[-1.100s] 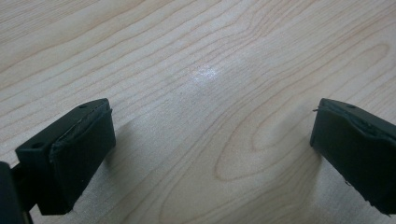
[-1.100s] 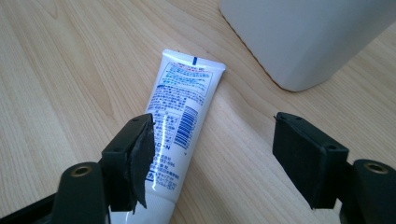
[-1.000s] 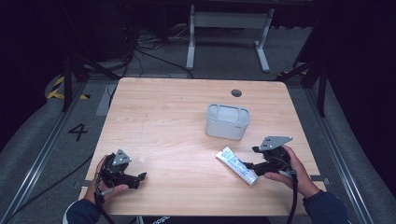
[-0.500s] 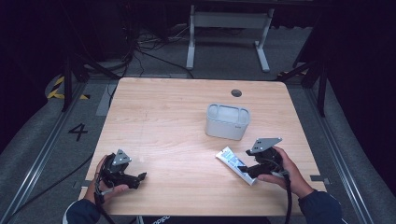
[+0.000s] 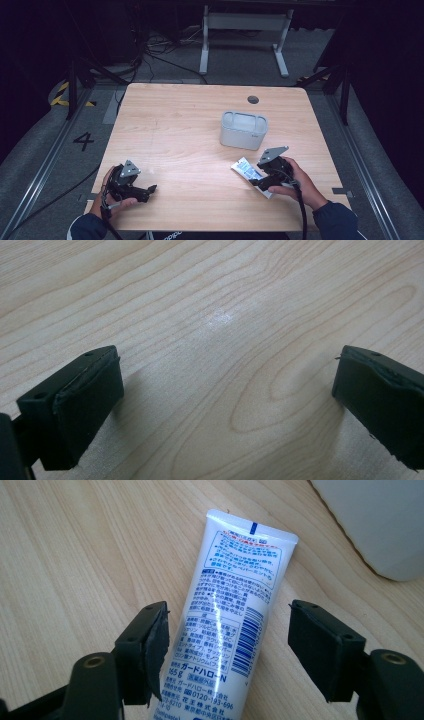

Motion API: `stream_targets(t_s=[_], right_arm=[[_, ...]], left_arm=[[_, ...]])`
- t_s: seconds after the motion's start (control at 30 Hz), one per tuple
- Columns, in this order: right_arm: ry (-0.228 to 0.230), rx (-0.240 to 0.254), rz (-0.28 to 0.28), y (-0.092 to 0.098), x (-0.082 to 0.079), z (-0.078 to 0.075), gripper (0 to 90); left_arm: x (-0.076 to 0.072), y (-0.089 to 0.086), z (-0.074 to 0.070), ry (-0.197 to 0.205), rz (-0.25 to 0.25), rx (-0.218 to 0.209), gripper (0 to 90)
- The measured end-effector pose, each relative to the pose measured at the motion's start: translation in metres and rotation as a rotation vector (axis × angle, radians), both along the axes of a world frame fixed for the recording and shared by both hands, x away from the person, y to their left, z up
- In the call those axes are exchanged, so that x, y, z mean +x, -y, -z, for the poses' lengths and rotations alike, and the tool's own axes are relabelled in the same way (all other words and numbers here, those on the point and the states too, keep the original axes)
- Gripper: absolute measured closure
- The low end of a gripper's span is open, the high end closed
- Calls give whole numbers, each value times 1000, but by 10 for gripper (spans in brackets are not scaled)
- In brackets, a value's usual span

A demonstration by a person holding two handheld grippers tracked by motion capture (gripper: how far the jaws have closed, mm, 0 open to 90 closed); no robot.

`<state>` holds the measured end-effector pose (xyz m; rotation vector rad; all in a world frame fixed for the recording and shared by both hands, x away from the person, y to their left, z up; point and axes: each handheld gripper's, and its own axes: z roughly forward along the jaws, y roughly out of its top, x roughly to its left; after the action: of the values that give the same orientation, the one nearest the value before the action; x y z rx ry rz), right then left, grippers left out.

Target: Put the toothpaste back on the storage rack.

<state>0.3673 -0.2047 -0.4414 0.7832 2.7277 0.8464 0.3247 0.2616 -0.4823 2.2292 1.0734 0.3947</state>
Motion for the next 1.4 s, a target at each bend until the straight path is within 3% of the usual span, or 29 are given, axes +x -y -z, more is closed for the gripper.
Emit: stream_targets(t_s=[0.53, 1.1, 1.4], right_arm=[[-86, -59, 13, -17, 15, 6, 385], [-153, -118, 83, -30, 26, 10, 364], [-129, -161, 81, -36, 26, 11, 361]], left_arm=[[0, 0, 0, 1, 2, 2, 5], [1, 0, 1, 8, 4, -2, 4], [1, 0, 0, 5, 5, -2, 4]])
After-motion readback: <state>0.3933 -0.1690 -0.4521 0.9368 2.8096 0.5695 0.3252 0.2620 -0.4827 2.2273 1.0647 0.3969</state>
